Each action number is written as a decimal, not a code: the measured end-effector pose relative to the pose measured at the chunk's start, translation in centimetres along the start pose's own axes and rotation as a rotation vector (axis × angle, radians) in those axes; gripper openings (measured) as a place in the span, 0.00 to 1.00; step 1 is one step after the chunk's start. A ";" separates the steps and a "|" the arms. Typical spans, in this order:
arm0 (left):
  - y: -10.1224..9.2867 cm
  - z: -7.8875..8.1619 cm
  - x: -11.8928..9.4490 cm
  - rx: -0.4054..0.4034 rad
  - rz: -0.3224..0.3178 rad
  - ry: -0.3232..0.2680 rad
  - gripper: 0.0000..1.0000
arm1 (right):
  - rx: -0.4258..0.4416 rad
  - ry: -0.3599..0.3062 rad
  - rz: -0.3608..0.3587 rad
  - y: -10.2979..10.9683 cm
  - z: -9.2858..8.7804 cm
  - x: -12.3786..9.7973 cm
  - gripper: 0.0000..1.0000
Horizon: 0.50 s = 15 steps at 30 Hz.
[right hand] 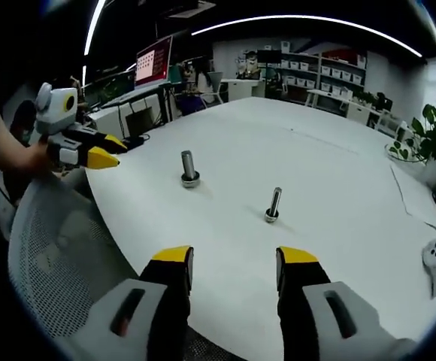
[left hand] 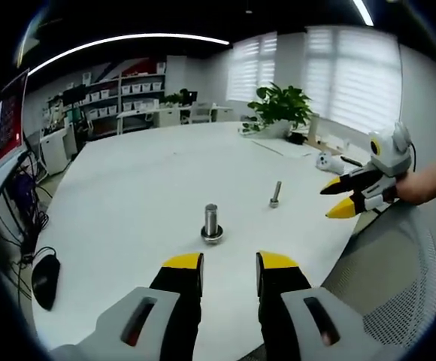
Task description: Place the washer onto the threaded stud by aligning its center hole with the stud, sliding it down to the base, and recovering from edge contact or off-axis alignment until the washer reaches the visible bottom stop.
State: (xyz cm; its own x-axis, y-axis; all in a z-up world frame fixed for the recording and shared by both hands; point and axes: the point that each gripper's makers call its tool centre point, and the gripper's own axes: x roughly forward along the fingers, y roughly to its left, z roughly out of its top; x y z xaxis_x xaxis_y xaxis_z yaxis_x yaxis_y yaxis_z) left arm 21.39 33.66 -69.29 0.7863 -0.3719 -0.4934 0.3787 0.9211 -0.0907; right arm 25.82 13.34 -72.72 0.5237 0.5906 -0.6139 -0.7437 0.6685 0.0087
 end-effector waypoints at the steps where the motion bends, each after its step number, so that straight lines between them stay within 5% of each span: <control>1: 0.0 0.0 0.1 -0.006 0.000 0.002 0.26 | -0.009 0.017 0.003 0.1 -0.4 0.1 0.47; 15: -0.7 -0.7 0.4 0.007 -0.014 0.020 0.25 | -0.005 0.052 0.007 0.2 -1.6 0.6 0.47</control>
State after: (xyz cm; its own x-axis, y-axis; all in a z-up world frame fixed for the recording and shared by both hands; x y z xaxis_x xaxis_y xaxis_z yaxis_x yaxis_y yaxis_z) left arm 21.16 32.94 -70.01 0.7711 -0.3820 -0.5094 0.3929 0.9150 -0.0914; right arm 25.30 13.11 -74.39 0.4960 0.5711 -0.6541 -0.7497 0.6617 0.0094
